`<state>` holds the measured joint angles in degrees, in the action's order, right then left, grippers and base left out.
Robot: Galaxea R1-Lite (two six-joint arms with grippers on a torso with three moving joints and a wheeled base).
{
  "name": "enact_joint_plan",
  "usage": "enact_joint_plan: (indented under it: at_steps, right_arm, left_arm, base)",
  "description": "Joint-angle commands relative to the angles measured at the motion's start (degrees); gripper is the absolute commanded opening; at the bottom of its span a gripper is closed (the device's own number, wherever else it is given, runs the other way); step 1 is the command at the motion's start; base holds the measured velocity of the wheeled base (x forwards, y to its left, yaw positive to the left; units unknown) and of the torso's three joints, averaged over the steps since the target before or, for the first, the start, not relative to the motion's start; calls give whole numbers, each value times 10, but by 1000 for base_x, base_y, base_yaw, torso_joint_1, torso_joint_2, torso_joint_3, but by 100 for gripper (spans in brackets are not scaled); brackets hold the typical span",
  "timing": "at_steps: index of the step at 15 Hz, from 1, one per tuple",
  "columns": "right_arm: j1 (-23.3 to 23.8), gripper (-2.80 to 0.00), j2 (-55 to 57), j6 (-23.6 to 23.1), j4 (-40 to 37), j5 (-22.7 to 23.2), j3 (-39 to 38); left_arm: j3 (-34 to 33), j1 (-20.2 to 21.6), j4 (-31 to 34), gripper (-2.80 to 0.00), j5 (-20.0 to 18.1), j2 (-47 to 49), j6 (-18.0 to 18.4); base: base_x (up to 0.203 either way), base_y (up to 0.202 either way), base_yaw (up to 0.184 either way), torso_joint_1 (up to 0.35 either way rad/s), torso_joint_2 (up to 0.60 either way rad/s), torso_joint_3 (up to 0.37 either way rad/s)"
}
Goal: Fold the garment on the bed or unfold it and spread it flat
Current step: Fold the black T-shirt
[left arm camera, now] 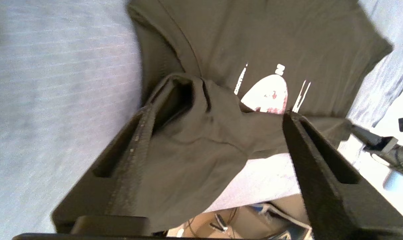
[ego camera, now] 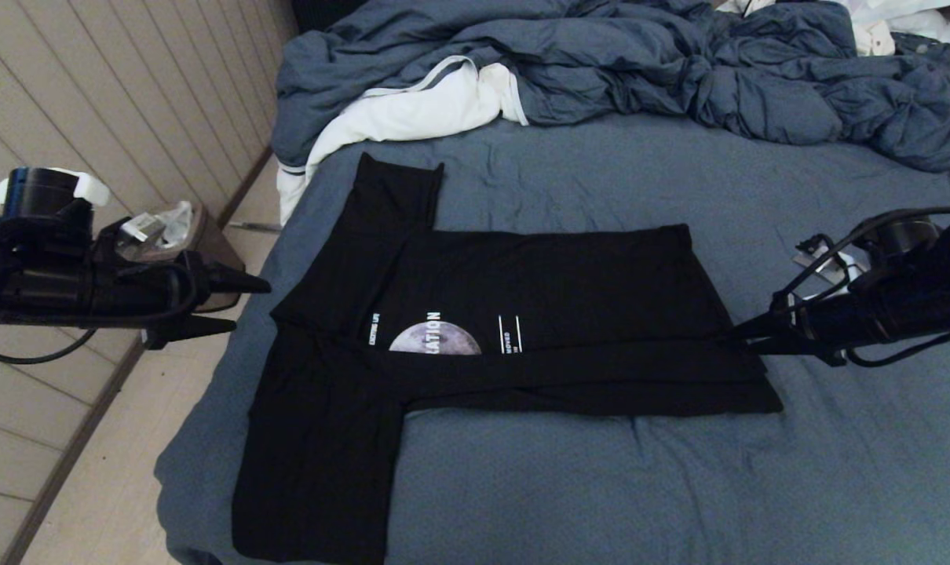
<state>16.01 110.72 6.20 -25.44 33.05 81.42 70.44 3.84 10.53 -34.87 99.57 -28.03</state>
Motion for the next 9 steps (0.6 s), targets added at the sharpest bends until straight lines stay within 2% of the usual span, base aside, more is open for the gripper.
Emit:
enact_joint_plan:
  at_steps: [1,7,9]
  right_arm:
    - [1,0,-4,-2,-1,2,0]
    - [14,0,-56,3,-3,4,-5]
    - [24,0,-90,1,-3,4,-25]
  left_arm:
    - [-17,8,5,0,-1,-25,0]
    - [-78,8,6,0,1,-76,7]
    - [-108,9,6,0,2,-90,20]
  base:
    - [0,0,0,0,0,0]
    - [0,0,0,0,0,0]
    - [0,0,0,0,0,0]
